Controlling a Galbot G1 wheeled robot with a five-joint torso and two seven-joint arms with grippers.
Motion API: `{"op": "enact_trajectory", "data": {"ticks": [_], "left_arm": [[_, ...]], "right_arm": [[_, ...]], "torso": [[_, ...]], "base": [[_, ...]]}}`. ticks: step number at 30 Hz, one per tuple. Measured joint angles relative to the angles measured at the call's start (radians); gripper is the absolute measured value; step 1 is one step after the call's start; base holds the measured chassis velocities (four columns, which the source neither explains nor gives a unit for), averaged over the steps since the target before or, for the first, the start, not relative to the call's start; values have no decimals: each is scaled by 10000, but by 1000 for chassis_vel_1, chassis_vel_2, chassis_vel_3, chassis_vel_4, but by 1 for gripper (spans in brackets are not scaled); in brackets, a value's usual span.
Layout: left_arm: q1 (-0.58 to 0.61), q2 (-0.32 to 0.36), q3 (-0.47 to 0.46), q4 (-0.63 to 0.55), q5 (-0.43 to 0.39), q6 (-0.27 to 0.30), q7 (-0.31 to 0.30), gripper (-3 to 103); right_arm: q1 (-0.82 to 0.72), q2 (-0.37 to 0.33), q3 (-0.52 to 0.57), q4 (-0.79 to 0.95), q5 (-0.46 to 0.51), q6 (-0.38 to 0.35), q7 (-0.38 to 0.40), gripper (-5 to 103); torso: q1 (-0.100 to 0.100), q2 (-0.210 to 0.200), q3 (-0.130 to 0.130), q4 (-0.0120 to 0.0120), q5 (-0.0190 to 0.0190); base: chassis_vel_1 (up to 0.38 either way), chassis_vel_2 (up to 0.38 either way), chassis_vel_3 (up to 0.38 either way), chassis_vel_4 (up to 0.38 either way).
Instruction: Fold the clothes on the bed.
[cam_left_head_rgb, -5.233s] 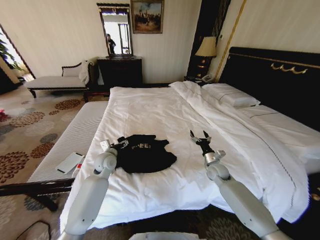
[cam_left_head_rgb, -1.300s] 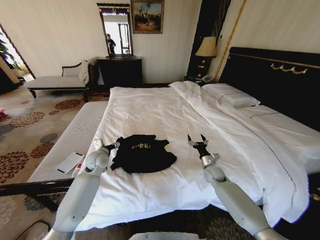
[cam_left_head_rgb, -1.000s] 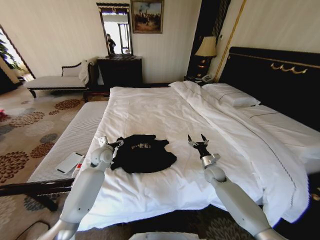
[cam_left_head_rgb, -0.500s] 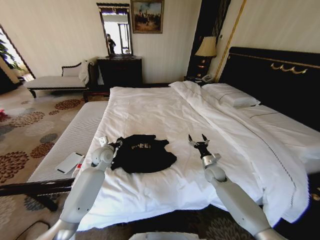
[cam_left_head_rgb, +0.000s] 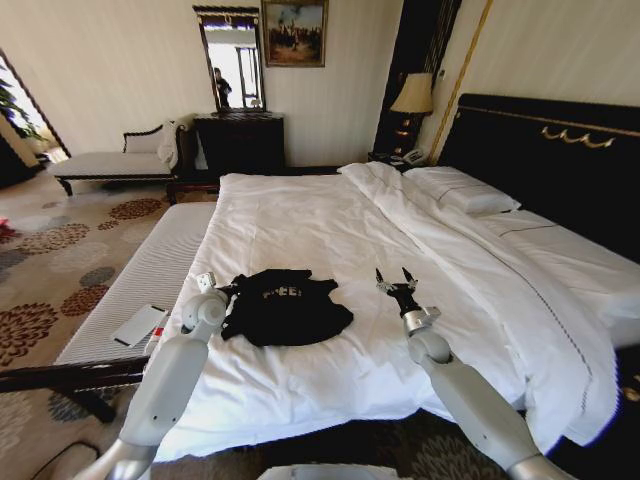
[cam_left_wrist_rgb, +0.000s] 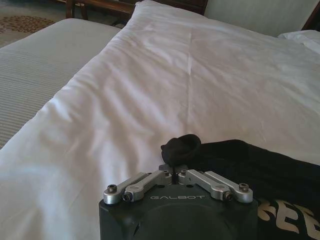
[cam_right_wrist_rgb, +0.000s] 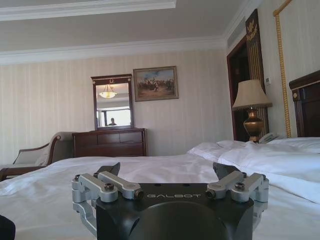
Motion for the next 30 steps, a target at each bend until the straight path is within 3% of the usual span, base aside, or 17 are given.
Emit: {"op": "enact_trajectory", "data": {"ticks": [5, 8, 18, 30], "left_arm": [[51, 12, -124, -34, 4, -17, 42, 0], [154, 117, -232, -116, 22, -41, 166, 0], [106, 107, -441, -146, 71, -229, 659, 0], [-313, -171, -564, -32, 538, -750, 1724, 0]], "right_arm": [[25, 5, -71, -22, 94, -27, 0, 100], [125, -80, -408, 240, 1144, -429, 69, 100], [604, -210, -1309, 492, 2097, -755, 230, 100], [2937, -807, -4162, 489, 4659, -1751, 242, 100]], "torso": [[0, 0, 0, -1, 0], [0, 0, 0, 0, 0], [0, 0, 0, 1, -1], [1, -1, 1, 1, 1]], "base": [[0, 0, 0, 0], [0, 0, 0, 0], [0, 0, 0, 0], [0, 0, 0, 0]]}}
